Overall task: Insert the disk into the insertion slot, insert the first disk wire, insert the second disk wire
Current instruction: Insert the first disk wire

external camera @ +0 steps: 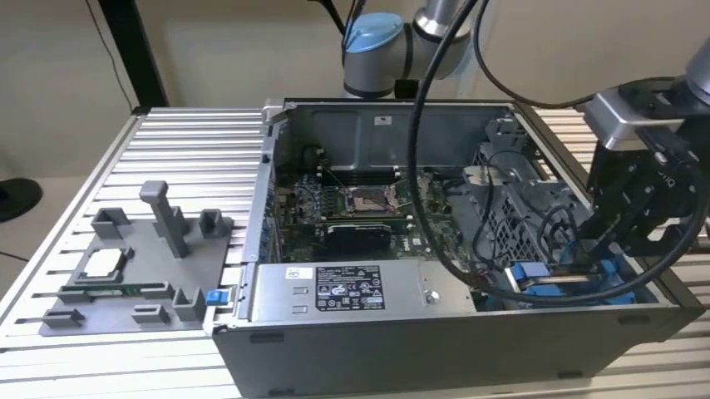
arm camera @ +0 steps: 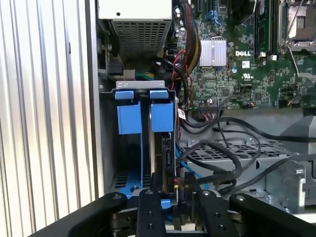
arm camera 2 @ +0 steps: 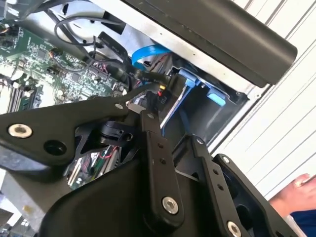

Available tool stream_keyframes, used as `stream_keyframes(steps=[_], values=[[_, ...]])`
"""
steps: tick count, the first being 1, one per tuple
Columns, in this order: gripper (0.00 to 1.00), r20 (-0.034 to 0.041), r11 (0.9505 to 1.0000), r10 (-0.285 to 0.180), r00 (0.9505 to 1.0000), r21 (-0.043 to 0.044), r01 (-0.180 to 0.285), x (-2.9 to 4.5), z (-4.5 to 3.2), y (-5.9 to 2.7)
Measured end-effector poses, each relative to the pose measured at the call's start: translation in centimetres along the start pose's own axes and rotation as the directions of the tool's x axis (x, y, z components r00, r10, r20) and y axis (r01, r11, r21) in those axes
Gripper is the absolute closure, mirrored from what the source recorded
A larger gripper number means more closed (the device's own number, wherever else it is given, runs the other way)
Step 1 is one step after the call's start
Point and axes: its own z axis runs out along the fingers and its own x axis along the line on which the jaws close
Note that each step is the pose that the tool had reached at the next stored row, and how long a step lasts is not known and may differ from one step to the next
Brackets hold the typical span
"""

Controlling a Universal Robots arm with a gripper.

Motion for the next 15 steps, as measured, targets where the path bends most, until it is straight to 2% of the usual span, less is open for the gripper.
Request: stream_keyframes(steps=[5, 12, 15], values=[[0.0, 0.0009, 1.0, 0.0, 1.0, -0.0034, 0.0, -0.12, -1.27, -0.01], [0.0, 0.0007, 1.0, 0.0, 1.0, -0.0037, 0.0, -0.13, -1.34, -0.06], [0.0, 0.0006, 1.0, 0.001, 1.0, -0.009, -0.001, -0.16, -1.33, -0.6]])
